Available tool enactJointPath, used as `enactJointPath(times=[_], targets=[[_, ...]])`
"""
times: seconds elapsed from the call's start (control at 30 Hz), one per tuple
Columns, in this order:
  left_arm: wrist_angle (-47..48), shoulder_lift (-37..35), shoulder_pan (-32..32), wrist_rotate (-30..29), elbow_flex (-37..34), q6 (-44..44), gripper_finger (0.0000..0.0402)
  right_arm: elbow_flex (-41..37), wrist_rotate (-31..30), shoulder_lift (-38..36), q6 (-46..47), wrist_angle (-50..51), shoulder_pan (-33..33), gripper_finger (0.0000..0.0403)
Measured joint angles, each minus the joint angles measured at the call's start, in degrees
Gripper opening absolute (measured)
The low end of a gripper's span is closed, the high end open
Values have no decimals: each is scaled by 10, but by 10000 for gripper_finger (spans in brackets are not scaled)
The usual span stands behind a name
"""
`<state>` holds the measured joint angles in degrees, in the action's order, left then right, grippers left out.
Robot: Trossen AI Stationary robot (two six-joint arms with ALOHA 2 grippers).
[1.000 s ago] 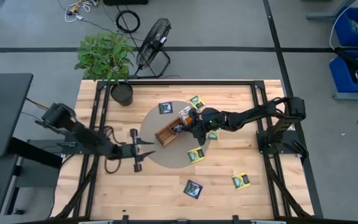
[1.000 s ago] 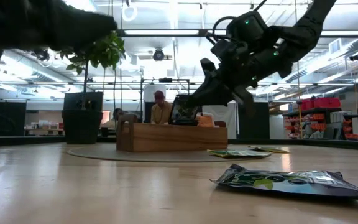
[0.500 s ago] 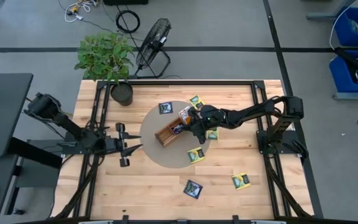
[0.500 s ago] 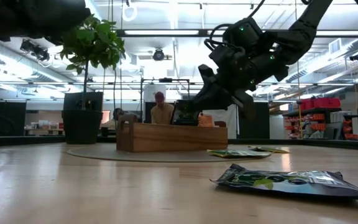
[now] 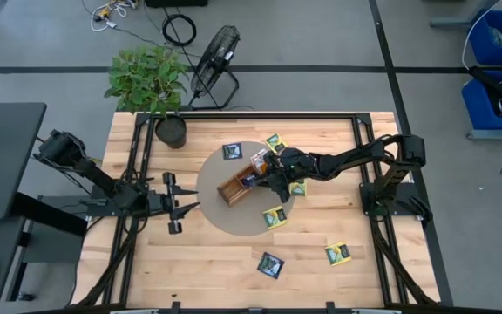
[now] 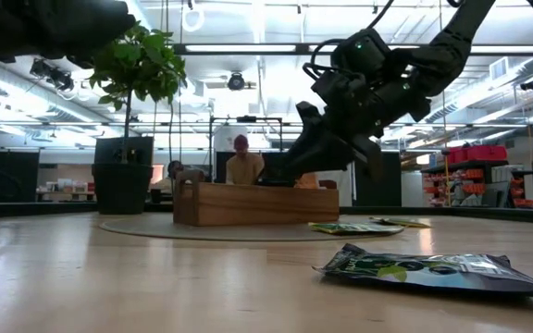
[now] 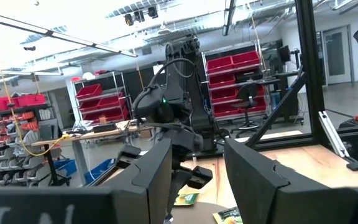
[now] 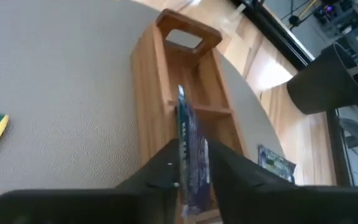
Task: Pick & Place Tea
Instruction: Put the purple tea bag into the middle section of the wooden organizer
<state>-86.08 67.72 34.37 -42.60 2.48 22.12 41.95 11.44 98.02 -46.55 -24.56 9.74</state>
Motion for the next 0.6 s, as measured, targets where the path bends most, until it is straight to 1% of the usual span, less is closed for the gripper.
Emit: enactJointPath(times=[0.07, 0.2, 0.3, 0.37, 0.43, 0.6], targets=[[1, 0, -1, 0, 0, 0, 154, 0, -3, 0, 3, -11, 0, 131], [6, 0, -1, -1, 0, -5, 154, 0, -31, 0, 11, -25, 0, 196], [15, 0, -1, -2, 0, -13, 154, 0, -37, -4, 12, -27, -6, 235], [19, 0, -1, -2, 1, -20, 154, 0, -37, -4, 11, -26, -18, 248], [22, 0, -1, -2, 1, -20, 154, 0, -38, -6, 10, -25, -34, 253], [22, 0, -1, -2, 1, -20, 154, 0, -97, -16, 17, -9, -91, 249]])
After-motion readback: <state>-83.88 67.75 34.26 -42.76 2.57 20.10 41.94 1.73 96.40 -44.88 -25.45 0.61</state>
